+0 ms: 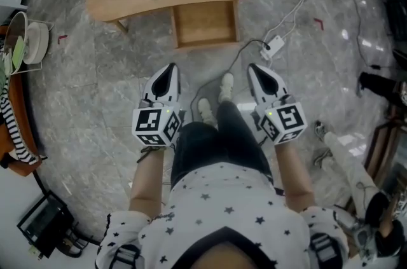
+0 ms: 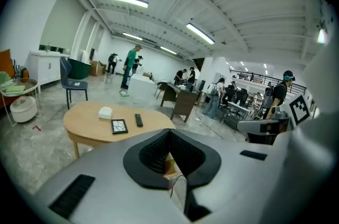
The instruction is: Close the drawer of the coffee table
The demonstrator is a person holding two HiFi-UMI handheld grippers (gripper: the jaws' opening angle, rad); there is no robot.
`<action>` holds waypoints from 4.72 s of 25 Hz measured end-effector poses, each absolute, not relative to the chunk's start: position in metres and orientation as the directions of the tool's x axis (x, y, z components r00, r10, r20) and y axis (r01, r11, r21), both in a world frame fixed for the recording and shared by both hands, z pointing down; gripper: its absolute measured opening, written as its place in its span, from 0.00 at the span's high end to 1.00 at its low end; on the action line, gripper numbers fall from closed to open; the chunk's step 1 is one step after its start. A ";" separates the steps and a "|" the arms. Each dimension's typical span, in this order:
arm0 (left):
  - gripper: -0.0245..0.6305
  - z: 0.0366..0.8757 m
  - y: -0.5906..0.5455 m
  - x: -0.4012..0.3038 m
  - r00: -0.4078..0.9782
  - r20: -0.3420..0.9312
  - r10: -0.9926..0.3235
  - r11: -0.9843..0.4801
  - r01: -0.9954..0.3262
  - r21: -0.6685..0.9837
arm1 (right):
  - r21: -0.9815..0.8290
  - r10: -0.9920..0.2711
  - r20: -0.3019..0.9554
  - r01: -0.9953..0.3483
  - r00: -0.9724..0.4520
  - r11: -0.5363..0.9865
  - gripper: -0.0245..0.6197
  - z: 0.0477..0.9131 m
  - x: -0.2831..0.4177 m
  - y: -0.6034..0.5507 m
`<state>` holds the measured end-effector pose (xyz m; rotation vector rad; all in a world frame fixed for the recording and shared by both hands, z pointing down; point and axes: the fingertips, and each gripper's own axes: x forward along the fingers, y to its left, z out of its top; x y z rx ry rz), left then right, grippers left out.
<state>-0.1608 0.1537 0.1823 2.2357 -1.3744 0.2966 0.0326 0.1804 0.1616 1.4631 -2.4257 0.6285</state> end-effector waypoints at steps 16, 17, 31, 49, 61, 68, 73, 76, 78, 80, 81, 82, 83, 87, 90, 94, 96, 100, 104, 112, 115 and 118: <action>0.95 0.286 0.100 -0.155 0.444 0.492 -0.749 -0.343 -0.895 0.284 | -0.224 -0.744 0.500 -0.896 -0.444 0.384 0.95 0.272 0.071 0.117; 0.95 0.296 0.099 -0.155 0.441 0.500 -0.746 -0.341 -0.897 0.282 | -0.223 -0.743 0.505 -0.899 -0.438 0.378 0.95 0.281 0.075 0.115; 0.95 0.413 0.081 -0.171 0.378 0.574 -0.727 -0.263 -0.925 0.276 | -0.203 -0.741 0.565 -0.931 -0.363 0.302 0.95 0.404 0.115 0.091; 0.94 0.545 0.086 -0.184 0.342 0.674 -0.655 -0.165 -0.935 0.314 | -0.178 -0.665 0.671 -0.942 -0.327 0.283 0.95 0.543 0.138 0.081; 0.82 0.591 0.081 -0.192 0.338 0.741 -0.580 -0.223 -0.941 0.254 | -0.147 -0.591 0.753 -0.949 -0.289 0.278 0.91 0.608 0.158 0.085; 0.68 0.613 0.084 -0.184 0.348 0.786 -0.512 -0.340 -0.922 0.187 | -0.125 -0.539 0.793 -0.941 -0.285 0.315 0.79 0.630 0.163 0.089; 0.63 0.623 0.082 -0.191 0.295 0.809 -0.509 -0.348 -0.930 0.121 | -0.112 -0.504 0.815 -0.931 -0.286 0.347 0.71 0.640 0.166 0.090; 0.63 0.631 0.081 -0.197 0.272 0.823 -0.498 -0.355 -0.930 0.092 | -0.101 -0.485 0.827 -0.923 -0.285 0.371 0.68 0.645 0.166 0.090; 0.63 0.637 0.081 -0.199 0.259 0.835 -0.485 -0.371 -0.926 0.071 | -0.098 -0.474 0.833 -0.918 -0.287 0.385 0.66 0.649 0.166 0.090; 0.63 0.646 0.081 -0.201 0.249 0.848 -0.468 -0.387 -0.920 0.056 | -0.096 -0.462 0.838 -0.913 -0.289 0.397 0.64 0.653 0.165 0.090; 0.63 0.651 0.082 -0.202 0.245 0.854 -0.459 -0.393 -0.918 0.052 | -0.093 -0.456 0.842 -0.910 -0.288 0.404 0.63 0.655 0.165 0.090; 0.63 0.655 0.082 -0.203 0.241 0.860 -0.451 -0.399 -0.916 0.048 | -0.090 -0.450 0.846 -0.908 -0.287 0.410 0.62 0.656 0.164 0.090; 0.63 0.659 0.081 -0.204 0.237 0.864 -0.444 -0.406 -0.913 0.042 | -0.087 -0.444 0.849 -0.905 -0.286 0.416 0.62 0.659 0.164 0.090; 0.62 0.670 0.079 -0.204 0.233 0.879 -0.416 -0.454 -0.891 0.022 | -0.078 -0.420 0.863 -0.896 -0.280 0.437 0.60 0.667 0.166 0.090; 0.62 0.678 0.079 -0.201 0.228 0.893 -0.388 -0.497 -0.867 0.005 | -0.059 -0.406 0.873 -0.885 -0.270 0.462 0.59 0.673 0.167 0.089; 0.62 0.684 0.074 -0.197 0.225 0.900 -0.372 -0.521 -0.854 -0.002 | -0.064 -0.386 0.882 -0.880 -0.271 0.471 0.58 0.679 0.166 0.088; 0.62 0.687 0.072 -0.197 0.221 0.905 -0.363 -0.527 -0.850 -0.004 | -0.061 -0.378 0.887 -0.878 -0.265 0.474 0.58 0.683 0.167 0.086; 0.62 0.692 0.071 -0.195 0.215 0.912 -0.349 -0.532 -0.847 -0.004 | -0.052 -0.369 0.891 -0.868 -0.264 0.494 0.58 0.688 0.166 0.079; 0.62 0.692 0.072 -0.195 0.212 0.914 -0.347 -0.526 -0.851 -0.002 | -0.065 -0.365 0.888 -0.864 -0.278 0.500 0.58 0.690 0.159 0.075; 0.62 0.694 0.072 -0.195 0.204 0.922 -0.330 -0.513 -0.858 0.007 | -0.099 -0.372 0.881 -0.884 -0.291 0.456 0.59 0.693 0.148 0.072; 0.62 0.694 0.072 -0.195 0.195 0.924 -0.328 -0.505 -0.863 0.003 | -0.102 -0.360 0.887 -0.884 -0.289 0.457 0.59 0.693 0.149 0.071; 0.62 0.695 0.073 -0.195 0.189 0.926 -0.326 -0.501 -0.866 0.001 | -0.101 -0.353 0.893 -0.887 -0.281 0.451 0.59 0.694 0.151 0.073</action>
